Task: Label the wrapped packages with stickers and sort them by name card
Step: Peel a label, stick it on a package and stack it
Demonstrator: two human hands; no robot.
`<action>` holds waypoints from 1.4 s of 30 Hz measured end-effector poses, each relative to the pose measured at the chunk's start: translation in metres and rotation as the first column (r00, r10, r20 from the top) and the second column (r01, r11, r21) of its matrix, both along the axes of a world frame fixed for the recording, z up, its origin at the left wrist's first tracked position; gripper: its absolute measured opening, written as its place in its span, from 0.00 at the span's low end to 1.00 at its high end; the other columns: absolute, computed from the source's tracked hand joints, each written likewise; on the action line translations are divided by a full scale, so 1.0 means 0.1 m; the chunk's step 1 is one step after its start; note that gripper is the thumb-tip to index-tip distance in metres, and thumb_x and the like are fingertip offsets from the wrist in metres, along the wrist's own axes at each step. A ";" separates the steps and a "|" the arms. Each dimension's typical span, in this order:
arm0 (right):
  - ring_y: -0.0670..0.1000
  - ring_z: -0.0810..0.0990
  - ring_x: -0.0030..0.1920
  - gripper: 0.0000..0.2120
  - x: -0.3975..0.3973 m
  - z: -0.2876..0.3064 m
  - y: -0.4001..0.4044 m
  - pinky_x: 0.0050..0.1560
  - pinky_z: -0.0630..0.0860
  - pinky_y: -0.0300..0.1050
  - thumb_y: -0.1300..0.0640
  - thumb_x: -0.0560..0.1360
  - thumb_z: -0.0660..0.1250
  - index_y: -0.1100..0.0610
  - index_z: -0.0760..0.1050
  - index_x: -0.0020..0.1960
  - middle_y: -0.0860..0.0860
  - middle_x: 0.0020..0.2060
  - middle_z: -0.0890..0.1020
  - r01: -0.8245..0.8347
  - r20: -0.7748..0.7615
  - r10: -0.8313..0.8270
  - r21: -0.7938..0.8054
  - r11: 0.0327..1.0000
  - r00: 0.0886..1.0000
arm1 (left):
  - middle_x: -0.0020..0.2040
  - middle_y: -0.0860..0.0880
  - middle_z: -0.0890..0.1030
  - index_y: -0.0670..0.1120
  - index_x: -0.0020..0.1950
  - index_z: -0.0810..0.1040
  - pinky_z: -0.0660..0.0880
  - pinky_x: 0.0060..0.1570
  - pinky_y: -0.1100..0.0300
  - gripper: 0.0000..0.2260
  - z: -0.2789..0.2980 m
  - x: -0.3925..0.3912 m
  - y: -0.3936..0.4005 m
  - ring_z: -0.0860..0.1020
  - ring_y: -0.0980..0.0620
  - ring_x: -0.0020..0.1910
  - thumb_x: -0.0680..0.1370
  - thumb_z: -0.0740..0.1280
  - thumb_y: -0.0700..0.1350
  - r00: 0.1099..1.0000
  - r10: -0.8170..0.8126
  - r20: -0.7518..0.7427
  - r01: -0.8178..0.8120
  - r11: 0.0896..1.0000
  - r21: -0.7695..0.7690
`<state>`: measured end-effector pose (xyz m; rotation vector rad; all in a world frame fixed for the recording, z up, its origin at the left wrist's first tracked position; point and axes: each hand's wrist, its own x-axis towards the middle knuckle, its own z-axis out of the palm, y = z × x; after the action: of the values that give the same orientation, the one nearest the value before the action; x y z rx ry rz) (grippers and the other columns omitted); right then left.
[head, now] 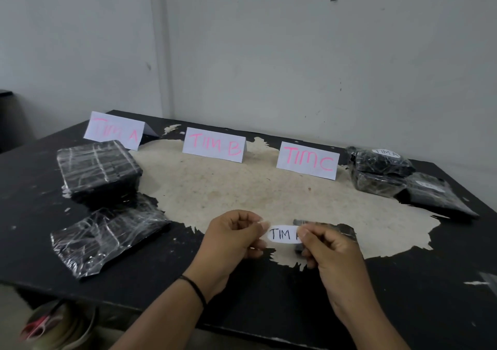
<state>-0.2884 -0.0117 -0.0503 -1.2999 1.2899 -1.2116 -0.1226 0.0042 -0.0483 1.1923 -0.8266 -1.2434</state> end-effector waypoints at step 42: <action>0.41 0.80 0.37 0.05 -0.82 0.19 -0.53 0.37 0.71 0.34 0.55 0.73 0.70 0.52 0.83 0.40 0.45 0.35 0.84 0.002 -0.297 0.013 0.050 0.999 0.955 | 0.32 0.51 0.79 0.50 0.51 0.76 0.67 0.24 0.71 0.14 -0.03 -0.51 -0.58 0.72 0.60 0.25 0.69 0.75 0.49 0.843 -0.101 0.528 0.134 0.991 -0.024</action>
<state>-0.3699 -0.0647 -0.0309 -1.4896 1.5176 -0.9978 -0.1741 -0.0534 -0.0517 1.4783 -1.3507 -0.9813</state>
